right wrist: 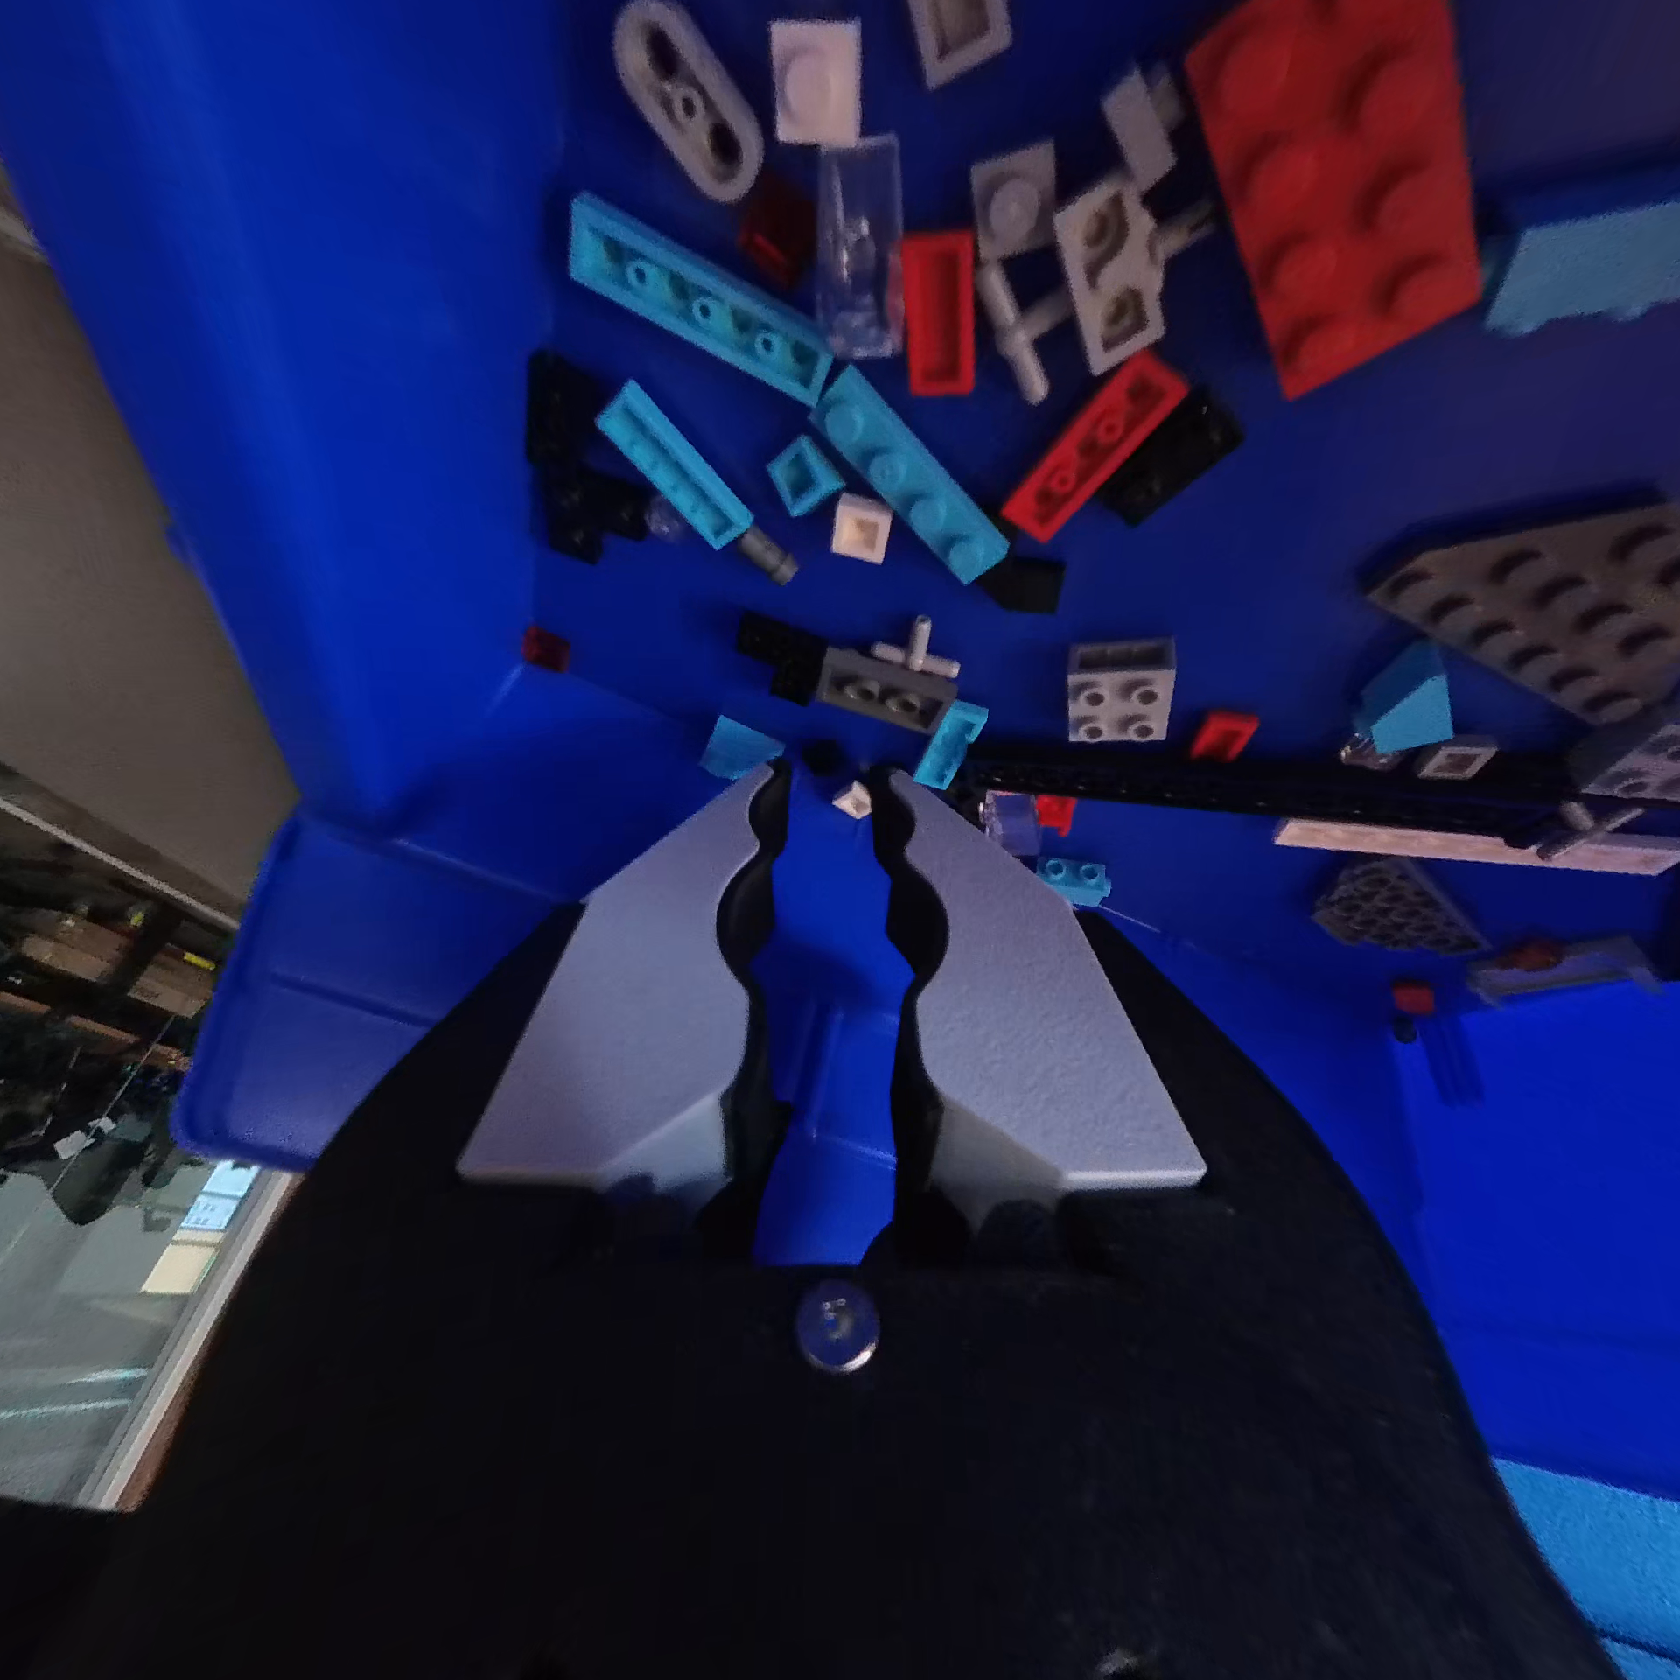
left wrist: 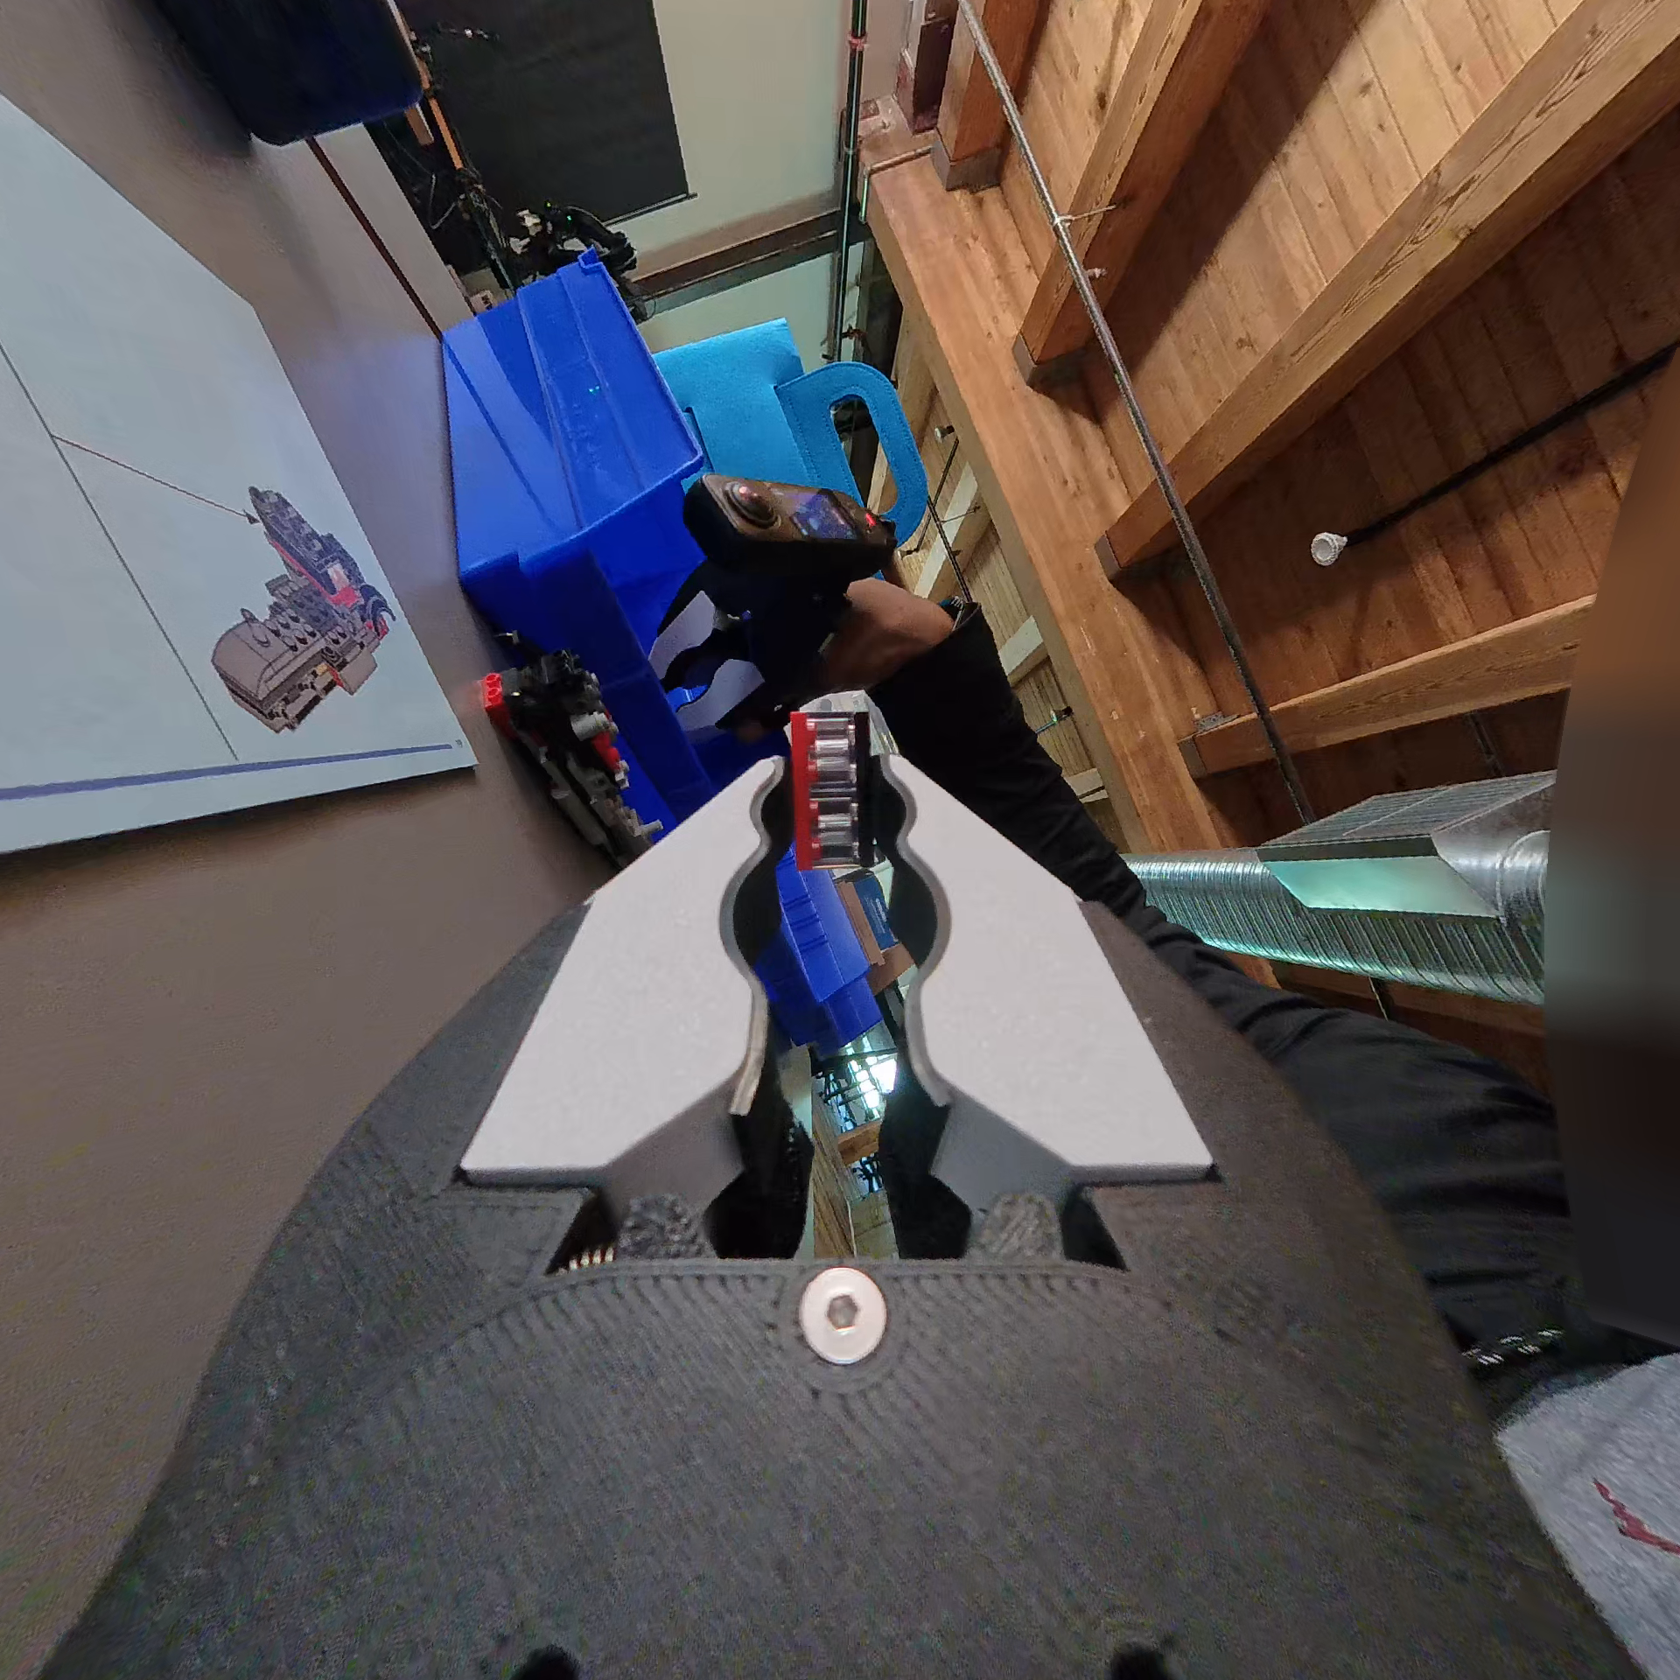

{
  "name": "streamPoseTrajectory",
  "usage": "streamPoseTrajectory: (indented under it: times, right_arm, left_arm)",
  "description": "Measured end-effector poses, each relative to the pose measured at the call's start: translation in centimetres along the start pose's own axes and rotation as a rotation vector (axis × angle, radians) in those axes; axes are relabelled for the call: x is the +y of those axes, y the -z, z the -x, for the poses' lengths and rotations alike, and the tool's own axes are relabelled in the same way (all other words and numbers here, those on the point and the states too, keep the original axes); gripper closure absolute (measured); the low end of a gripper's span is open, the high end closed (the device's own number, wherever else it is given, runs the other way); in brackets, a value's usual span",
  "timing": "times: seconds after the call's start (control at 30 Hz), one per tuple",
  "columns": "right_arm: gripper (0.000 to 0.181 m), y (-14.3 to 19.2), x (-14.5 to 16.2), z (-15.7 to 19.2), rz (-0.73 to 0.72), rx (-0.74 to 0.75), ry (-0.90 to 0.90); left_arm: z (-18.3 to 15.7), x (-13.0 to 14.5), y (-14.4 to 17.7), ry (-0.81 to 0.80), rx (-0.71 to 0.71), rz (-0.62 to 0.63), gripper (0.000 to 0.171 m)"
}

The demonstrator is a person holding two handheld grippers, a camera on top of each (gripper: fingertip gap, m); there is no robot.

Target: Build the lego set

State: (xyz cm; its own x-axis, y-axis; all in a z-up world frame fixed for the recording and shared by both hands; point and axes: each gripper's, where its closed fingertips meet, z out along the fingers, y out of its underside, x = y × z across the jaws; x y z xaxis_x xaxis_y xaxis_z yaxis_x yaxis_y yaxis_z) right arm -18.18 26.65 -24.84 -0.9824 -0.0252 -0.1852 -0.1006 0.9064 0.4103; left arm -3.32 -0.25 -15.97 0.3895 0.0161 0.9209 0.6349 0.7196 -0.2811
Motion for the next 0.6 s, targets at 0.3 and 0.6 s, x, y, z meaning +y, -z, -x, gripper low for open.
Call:
streamPoseTrajectory:
  times: [0.3, 0.6]
  right_arm:
    - [0.171, -0.7, 0.1, -0.2, 0.055, 0.060, 0.016]
    - [0.171, 3.3, -1.2, 0.0, -0.201, 0.079, -0.097]
  left_arm:
    - [0.0, 0.0, 0.0, 0.005, 0.004, 0.000, 0.155]
    - [0.0, 0.0, 0.0, 0.003, 0.003, -0.001, 0.155]
